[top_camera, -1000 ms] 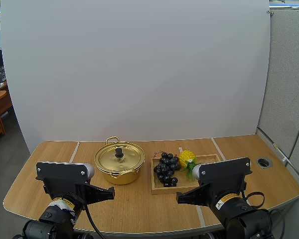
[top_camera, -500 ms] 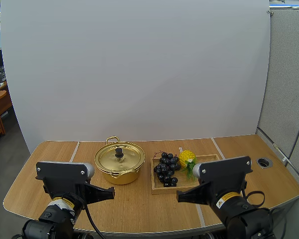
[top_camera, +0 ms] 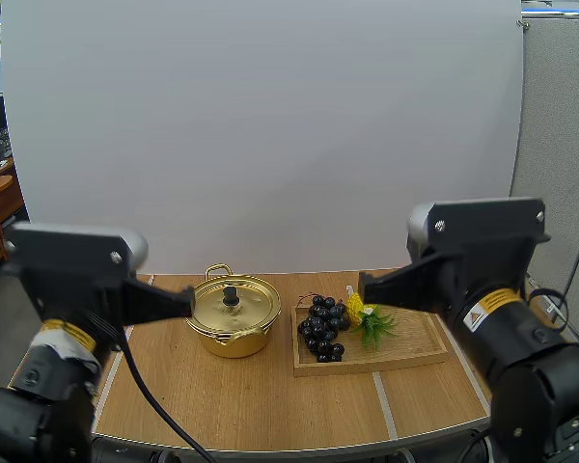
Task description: Open the pot, put the pineapple inside, and close it
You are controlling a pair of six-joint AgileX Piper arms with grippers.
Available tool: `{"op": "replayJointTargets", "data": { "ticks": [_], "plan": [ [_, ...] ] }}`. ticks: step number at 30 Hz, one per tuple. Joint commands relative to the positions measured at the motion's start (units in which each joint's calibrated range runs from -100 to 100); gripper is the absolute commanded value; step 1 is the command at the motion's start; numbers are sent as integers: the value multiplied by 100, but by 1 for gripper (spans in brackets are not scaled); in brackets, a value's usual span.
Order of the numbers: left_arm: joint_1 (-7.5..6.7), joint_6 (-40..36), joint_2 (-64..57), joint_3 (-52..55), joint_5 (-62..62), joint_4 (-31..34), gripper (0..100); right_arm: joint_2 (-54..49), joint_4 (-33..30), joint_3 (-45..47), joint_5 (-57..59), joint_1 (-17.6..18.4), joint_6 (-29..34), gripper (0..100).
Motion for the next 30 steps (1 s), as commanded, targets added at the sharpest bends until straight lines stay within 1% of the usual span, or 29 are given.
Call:
{"op": "replayJointTargets", "data": {
  "ticks": [1,3,7,11,18,23,30],
  "plan": [
    [5,-49,-11,-474,812,79,0,-21,-45,-388,755,-22,-2,0],
    [5,-49,-11,-856,1483,79,0,-21,-56,-646,1352,-22,-2,0],
    [5,-49,-11,-1468,2387,79,0,-21,-56,-1150,2461,-22,-2,0],
    [5,-49,-11,-1854,3037,79,0,-21,-56,-1593,3091,-22,-2,0],
    [5,-49,51,-1937,3248,-113,0,57,-41,-1828,3299,-22,-2,0],
    [5,253,787,-1937,3294,-416,0,594,-41,-1828,3491,-22,-2,0],
    [5,869,2135,-1937,3253,-1130,0,1817,-41,-1828,3607,-22,-2,0]
  ]
}}
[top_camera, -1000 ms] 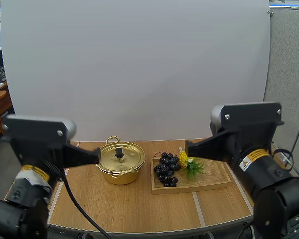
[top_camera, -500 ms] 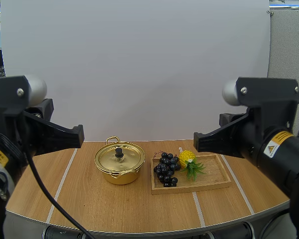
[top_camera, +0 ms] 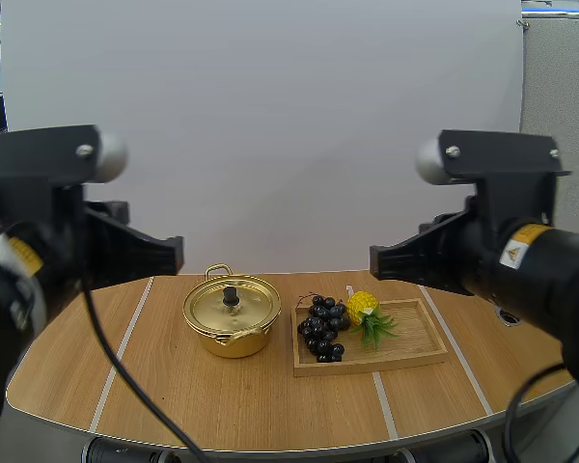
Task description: Open the pot, put the pineapple inside, and close it
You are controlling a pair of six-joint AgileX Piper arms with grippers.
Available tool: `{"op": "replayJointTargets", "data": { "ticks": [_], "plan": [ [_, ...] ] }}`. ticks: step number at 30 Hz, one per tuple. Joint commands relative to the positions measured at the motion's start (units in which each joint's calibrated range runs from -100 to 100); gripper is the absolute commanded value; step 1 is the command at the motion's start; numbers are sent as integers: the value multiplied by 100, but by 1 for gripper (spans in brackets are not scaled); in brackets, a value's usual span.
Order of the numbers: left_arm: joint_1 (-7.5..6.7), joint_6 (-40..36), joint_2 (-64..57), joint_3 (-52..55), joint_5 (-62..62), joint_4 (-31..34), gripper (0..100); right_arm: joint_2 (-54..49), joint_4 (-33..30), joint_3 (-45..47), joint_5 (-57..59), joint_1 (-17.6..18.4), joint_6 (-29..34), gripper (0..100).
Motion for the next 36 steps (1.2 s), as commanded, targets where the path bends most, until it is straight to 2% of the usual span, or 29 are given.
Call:
{"op": "replayJointTargets", "data": {
  "ticks": [1,6,15,18,20,22,25,26,29,30,36],
  "plan": [
    [5,540,1159,-32,-113,-679,0,978,-41,-37,14,-22,-11,0],
    [5,951,2135,-32,-656,-1056,0,1830,-41,-37,-368,-22,-11,0],
    [5,1217,3418,-32,-1498,-1107,1,3156,-70,-37,-999,-22,-41,0],
    [5,1193,3742,-32,-1699,-1142,13,3389,-213,-37,-1133,-22,-41,0],
    [5,1185,3871,-32,-1873,-1200,30,3451,-340,-37,-1217,-22,-41,3],
    [5,1185,3968,-32,-1992,-1235,51,3478,-349,-37,-1297,-22,-43,20],
    [5,1234,4033,-32,-2186,-1235,92,3441,-290,-37,-1373,-22,-43,48],
    [5,1289,4049,-32,-2208,-1235,100,3427,-213,-37,-1434,-22,-43,60],
    [5,1465,4049,-32,-2242,-1235,100,3427,-144,-37,-1573,-22,-43,94],
    [5,1496,4049,-32,-2242,-1235,100,3427,-144,-37,-1573,-22,-43,100],
    [5,1885,4157,-32,-2070,-1235,100,3427,-213,-37,-1521,-22,-43,100]
  ]
}}
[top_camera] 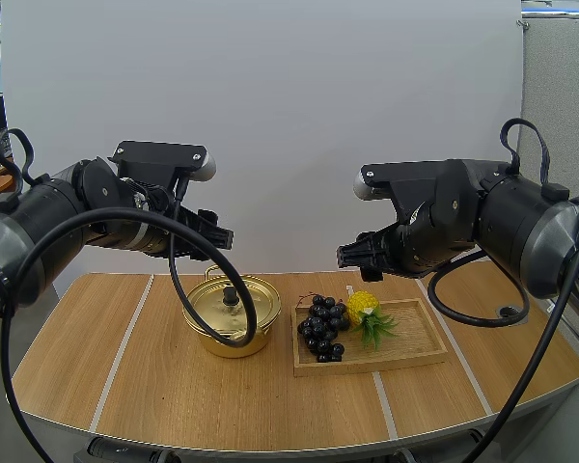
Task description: Open the pot, put the pineapple inside, and close it
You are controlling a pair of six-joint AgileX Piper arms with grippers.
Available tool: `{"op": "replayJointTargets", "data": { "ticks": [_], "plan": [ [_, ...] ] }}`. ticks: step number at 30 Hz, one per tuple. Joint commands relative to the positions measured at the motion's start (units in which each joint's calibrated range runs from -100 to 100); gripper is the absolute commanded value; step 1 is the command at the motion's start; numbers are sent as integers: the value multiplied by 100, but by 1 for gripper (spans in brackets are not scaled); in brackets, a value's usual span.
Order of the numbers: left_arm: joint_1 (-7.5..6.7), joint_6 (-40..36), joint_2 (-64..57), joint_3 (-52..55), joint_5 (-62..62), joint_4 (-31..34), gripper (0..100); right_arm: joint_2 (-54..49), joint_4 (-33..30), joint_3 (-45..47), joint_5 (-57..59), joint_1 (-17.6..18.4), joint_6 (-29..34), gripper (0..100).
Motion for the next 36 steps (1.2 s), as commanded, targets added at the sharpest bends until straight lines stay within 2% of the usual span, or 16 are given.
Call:
{"op": "replayJointTargets", "data": {
  "ticks": [1,6,14,23,36],
  "plan": [
    [5,517,179,-37,86,-91,100,-55,-31,-37,-97,-22,-34,100],
    [5,1263,750,-282,599,-235,100,-55,-31,-37,-140,-22,-34,100],
    [-10,2195,1997,-912,1073,-910,100,-55,-31,-37,-210,-22,-34,100],
    [-18,2345,3239,-1513,1366,-945,100,-55,-31,-37,-210,-22,-34,100],
    [-18,2610,4421,-1776,1213,-989,100,-55,-31,-37,-290,-22,-34,100]
  ]
}}
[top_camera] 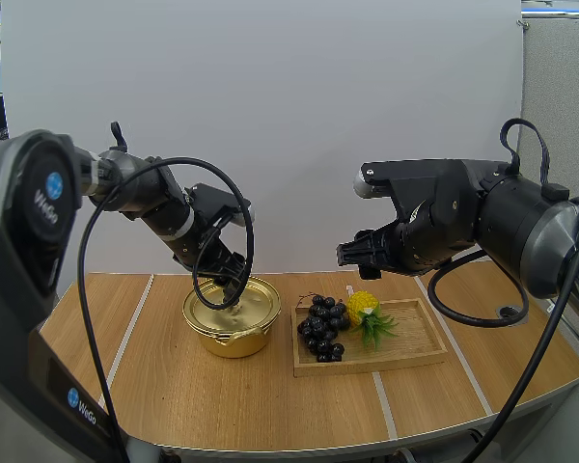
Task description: Open the pot, put the pineapple inside, and close it
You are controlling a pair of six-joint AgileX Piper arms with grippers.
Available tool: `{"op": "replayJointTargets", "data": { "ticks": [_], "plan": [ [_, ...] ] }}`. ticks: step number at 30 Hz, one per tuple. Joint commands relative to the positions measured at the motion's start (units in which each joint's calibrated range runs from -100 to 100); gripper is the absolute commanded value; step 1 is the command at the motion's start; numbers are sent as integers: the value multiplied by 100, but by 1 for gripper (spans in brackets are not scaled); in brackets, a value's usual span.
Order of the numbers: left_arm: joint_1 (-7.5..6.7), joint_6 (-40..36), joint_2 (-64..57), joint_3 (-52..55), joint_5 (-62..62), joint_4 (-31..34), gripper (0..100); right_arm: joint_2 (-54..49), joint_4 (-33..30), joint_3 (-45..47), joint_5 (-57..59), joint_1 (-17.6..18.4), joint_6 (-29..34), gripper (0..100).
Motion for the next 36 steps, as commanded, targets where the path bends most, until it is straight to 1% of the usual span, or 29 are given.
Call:
{"op": "replayJointTargets", "data": {
  "ticks": [1,6,15,23,25,26,27,29,30,36],
  "plan": [
    [-18,154,245,-82,-134,-161,100,-55,0,-37,-152,-22,-34,100],
    [-18,167,470,-93,-376,-188,100,-55,0,-37,-178,-22,-34,100],
    [-18,198,657,-208,-332,-266,100,-55,0,-37,-178,-22,-34,100],
    [-18,210,657,-208,58,-283,100,-55,0,-37,-178,-22,-34,100],
    [-18,210,657,-208,113,-283,74,-55,0,-37,-178,-22,-34,100],
    [-18,210,657,-208,134,-283,53,-55,0,-37,-178,-22,-34,100],
    [-18,210,657,-208,152,-283,36,-55,0,-37,-178,-22,-34,100],
    [-18,210,657,-208,152,-283,10,-55,0,-37,-178,-22,-34,100],
    [-18,210,657,-208,152,-283,1,-55,0,-37,-178,-22,-34,100],
    [-18,210,644,-208,152,-283,0,-55,0,-37,-178,-22,-34,100]
  ]
}}
